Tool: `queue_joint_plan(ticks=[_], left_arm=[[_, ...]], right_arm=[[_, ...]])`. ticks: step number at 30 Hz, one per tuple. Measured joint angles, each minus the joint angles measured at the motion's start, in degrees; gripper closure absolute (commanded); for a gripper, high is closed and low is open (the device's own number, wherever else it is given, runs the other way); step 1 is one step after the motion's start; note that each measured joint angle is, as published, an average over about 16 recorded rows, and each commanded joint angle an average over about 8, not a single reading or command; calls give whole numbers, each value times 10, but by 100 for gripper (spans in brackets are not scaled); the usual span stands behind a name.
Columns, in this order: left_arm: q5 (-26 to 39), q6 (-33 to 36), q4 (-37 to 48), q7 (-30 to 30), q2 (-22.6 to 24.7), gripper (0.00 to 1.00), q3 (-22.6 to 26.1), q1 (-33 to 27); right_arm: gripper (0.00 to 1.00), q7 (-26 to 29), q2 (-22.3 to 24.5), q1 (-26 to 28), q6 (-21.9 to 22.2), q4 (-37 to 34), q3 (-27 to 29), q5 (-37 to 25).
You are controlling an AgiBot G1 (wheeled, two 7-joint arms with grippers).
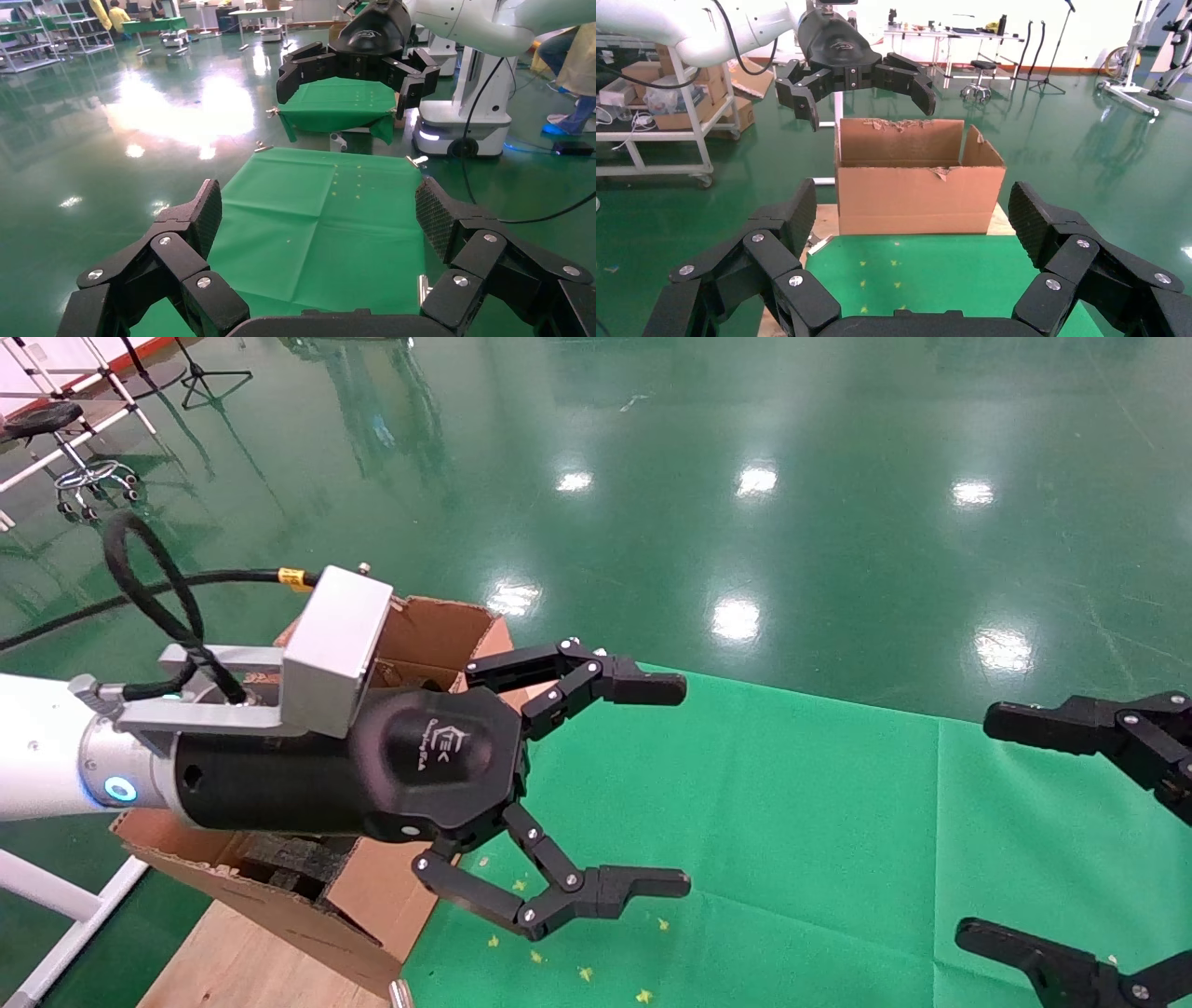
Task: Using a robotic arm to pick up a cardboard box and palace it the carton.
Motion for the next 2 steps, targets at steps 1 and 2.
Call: queue_joint_plan(ticks=[1, 2], left_arm=[[0, 0, 0, 0, 0, 0, 0, 0], [0, 0, 0, 0, 0, 0, 0, 0]], right_arm=[[0, 0, 0, 0, 0, 0, 0, 0], [0, 0, 0, 0, 0, 0, 0, 0]])
